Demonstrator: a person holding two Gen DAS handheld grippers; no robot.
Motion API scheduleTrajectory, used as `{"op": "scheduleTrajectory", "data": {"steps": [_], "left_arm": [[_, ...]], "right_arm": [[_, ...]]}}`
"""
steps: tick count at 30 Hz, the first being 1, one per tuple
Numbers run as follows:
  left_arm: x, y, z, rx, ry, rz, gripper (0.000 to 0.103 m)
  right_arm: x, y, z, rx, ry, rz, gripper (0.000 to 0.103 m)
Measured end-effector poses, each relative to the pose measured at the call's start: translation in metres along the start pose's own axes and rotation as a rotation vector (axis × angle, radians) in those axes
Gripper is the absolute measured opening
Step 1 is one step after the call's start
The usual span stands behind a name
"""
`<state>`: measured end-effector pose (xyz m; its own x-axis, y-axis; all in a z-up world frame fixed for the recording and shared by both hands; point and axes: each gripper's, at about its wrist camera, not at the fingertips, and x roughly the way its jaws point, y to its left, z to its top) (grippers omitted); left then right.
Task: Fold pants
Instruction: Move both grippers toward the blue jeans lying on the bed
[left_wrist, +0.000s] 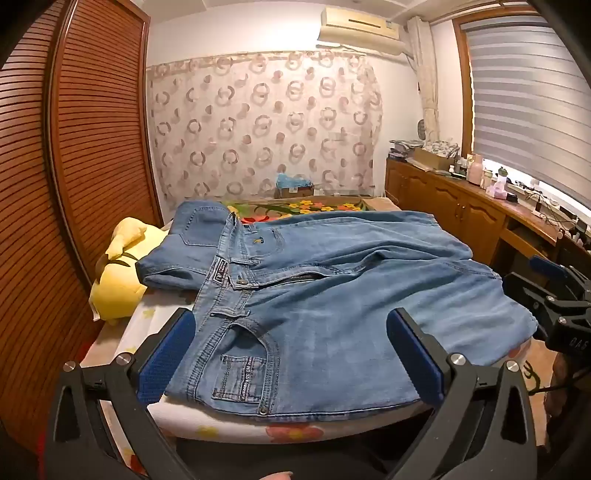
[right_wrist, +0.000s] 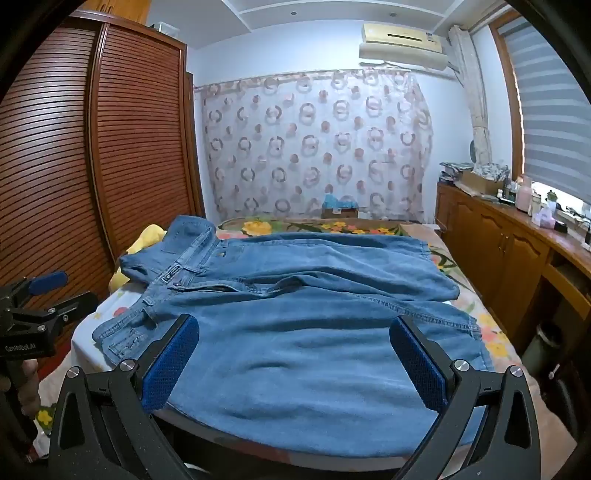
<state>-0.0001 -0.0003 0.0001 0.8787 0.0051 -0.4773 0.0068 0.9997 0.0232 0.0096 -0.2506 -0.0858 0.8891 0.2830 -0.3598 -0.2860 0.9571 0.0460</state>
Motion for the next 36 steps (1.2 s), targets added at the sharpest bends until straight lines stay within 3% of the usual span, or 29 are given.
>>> {"op": "scheduleTrajectory", "data": {"steps": [36], "left_arm": [[0.0001,0.0005,-0.0001,-0.014,-0.002,-0.009,0.103]], "right_arm": [[-0.0063,0.0013,-0.0021,-0.007,-0.023,-0.008,0.103]]}}
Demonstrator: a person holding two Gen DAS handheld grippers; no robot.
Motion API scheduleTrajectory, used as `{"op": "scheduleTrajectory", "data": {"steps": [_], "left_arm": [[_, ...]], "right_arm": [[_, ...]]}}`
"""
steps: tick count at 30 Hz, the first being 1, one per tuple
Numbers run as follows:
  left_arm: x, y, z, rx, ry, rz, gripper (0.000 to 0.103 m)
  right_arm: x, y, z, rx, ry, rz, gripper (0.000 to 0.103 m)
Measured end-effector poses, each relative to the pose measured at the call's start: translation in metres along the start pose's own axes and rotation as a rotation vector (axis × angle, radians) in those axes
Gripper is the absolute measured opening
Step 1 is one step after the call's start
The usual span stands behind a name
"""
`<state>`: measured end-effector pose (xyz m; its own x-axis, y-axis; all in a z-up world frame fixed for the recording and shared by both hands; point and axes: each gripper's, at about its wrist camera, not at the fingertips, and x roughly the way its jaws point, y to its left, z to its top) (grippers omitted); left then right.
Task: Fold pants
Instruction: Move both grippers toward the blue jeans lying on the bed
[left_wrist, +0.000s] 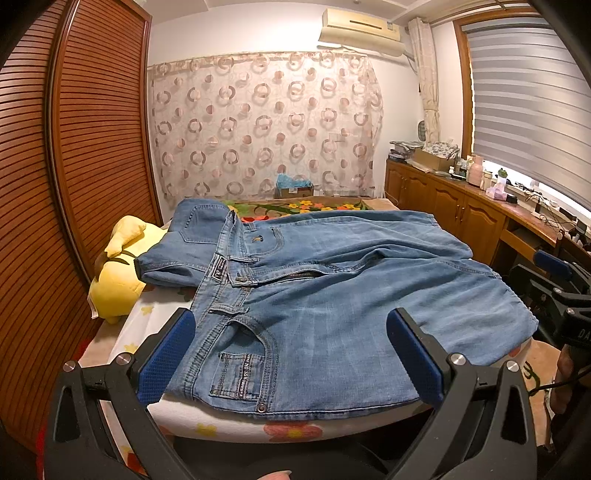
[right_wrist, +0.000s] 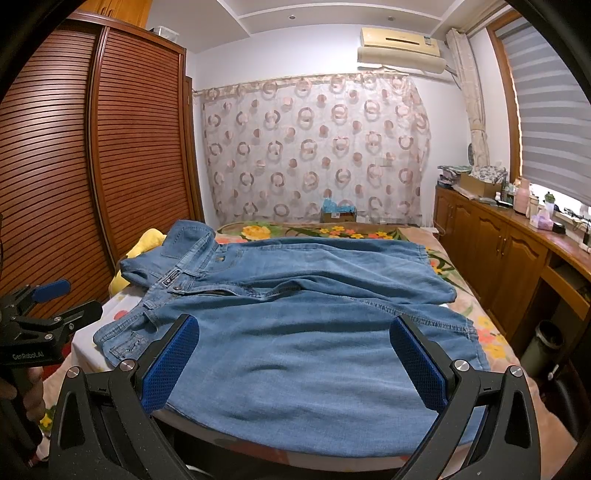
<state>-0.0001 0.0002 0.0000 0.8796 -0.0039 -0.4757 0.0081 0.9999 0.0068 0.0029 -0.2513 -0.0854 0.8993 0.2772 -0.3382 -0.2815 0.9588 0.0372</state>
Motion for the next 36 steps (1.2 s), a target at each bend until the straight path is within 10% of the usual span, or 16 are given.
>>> {"op": "scheduleTrajectory", "data": {"steps": [36], "left_arm": [[-0.0001,0.0001,0.0000,-0.002,-0.004,-0.001,0.103]], "right_arm": [[-0.0013,-0.0013,0.0014,0.007,-0.008,0.000,0.103]]}}
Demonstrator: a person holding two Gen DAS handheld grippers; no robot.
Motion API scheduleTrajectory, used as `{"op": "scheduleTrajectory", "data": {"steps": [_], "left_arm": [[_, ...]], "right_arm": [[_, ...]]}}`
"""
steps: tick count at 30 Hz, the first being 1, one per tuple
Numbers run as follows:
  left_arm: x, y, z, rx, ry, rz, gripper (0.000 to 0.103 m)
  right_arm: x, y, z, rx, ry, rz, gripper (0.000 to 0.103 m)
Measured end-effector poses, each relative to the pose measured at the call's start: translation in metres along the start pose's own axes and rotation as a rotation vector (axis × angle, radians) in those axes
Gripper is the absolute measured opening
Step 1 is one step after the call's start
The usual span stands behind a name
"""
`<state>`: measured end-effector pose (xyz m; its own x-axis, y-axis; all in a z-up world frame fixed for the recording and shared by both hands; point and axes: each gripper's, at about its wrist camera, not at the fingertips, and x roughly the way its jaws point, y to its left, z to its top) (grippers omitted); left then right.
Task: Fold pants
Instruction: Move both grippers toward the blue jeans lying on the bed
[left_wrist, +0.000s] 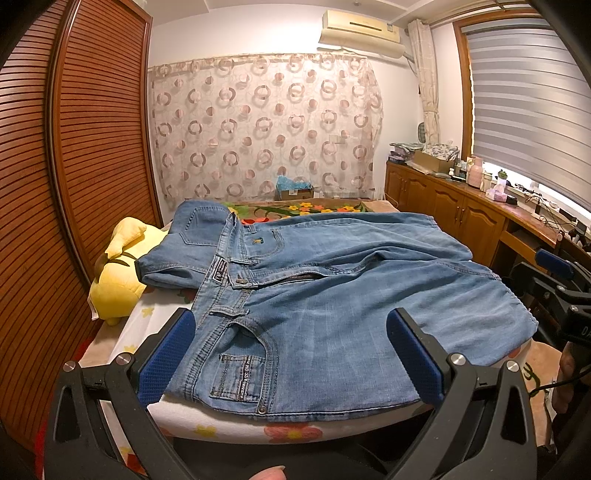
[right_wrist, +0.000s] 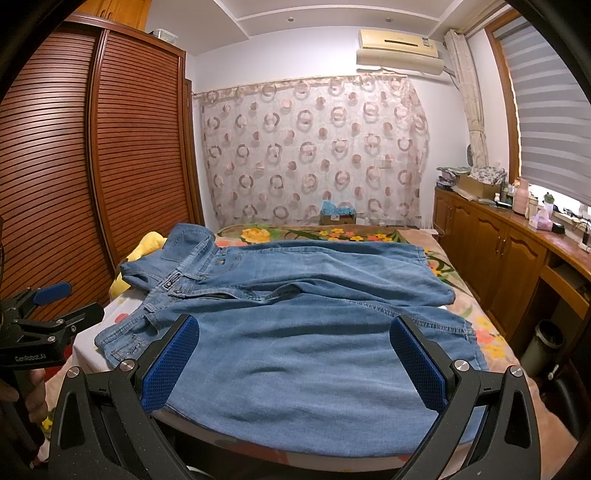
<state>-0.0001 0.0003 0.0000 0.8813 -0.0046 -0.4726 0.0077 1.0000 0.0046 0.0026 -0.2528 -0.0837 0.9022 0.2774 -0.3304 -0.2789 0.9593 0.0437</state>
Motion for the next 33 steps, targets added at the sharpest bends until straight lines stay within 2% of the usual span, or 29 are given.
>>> {"op": "scheduleTrajectory", "data": {"steps": [17,33], "left_arm": [[0.001,0.000,0.000,-0.001,0.004,0.000,0.103],[0.026,0.014,-0.019,-0.020,0.075,-0.012,0.103]], "right_arm": [[0.002,0.001,-0.002,0.001,0.004,0.000,0.103],[0.025,-0.007,-0.007,-0.008,0.086,-0.010,0.103]]}}
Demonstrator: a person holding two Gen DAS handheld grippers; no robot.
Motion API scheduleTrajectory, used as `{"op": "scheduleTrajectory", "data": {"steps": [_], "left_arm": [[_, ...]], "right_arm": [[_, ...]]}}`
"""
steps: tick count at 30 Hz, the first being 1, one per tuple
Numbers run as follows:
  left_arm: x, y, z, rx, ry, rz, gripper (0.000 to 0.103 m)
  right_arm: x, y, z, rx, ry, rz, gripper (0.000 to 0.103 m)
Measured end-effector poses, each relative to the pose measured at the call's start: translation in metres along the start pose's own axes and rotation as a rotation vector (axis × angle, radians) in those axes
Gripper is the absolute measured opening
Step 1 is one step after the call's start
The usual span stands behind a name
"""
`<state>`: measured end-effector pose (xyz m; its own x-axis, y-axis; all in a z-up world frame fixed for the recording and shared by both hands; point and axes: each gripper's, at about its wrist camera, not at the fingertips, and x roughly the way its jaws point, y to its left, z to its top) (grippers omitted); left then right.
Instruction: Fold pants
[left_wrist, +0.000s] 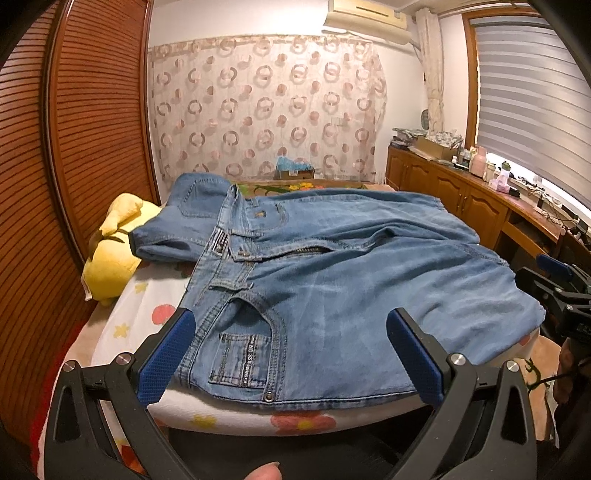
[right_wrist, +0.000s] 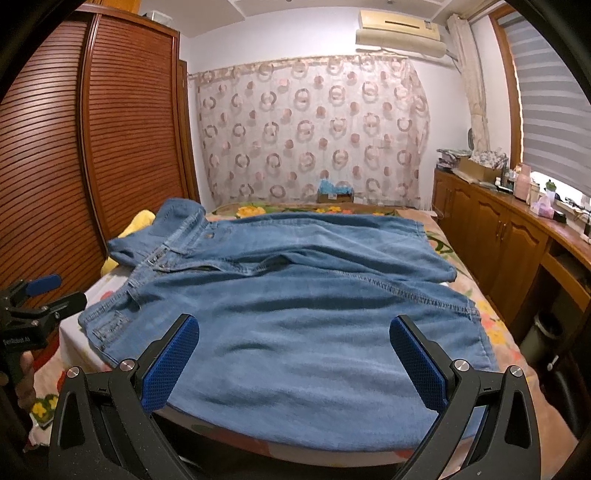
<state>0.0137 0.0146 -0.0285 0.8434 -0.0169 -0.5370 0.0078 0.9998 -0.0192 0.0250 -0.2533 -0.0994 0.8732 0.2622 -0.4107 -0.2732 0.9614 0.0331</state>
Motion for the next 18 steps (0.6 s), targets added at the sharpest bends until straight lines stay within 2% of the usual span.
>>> {"op": "scheduleTrajectory", "data": {"steps": [12,18], "left_arm": [[0.028,0.024,-0.019,-0.031,0.072,-0.017,0.103],[0.037,0.048,-0.027,-0.060,0.101,0.006,0.103]], "right_arm": [[0.036,-0.013,0.009,-0.031,0.121,-0.012,0.103],[0.044,-0.012,0.017,-0.031,0.158,-0.027,0.103]]}}
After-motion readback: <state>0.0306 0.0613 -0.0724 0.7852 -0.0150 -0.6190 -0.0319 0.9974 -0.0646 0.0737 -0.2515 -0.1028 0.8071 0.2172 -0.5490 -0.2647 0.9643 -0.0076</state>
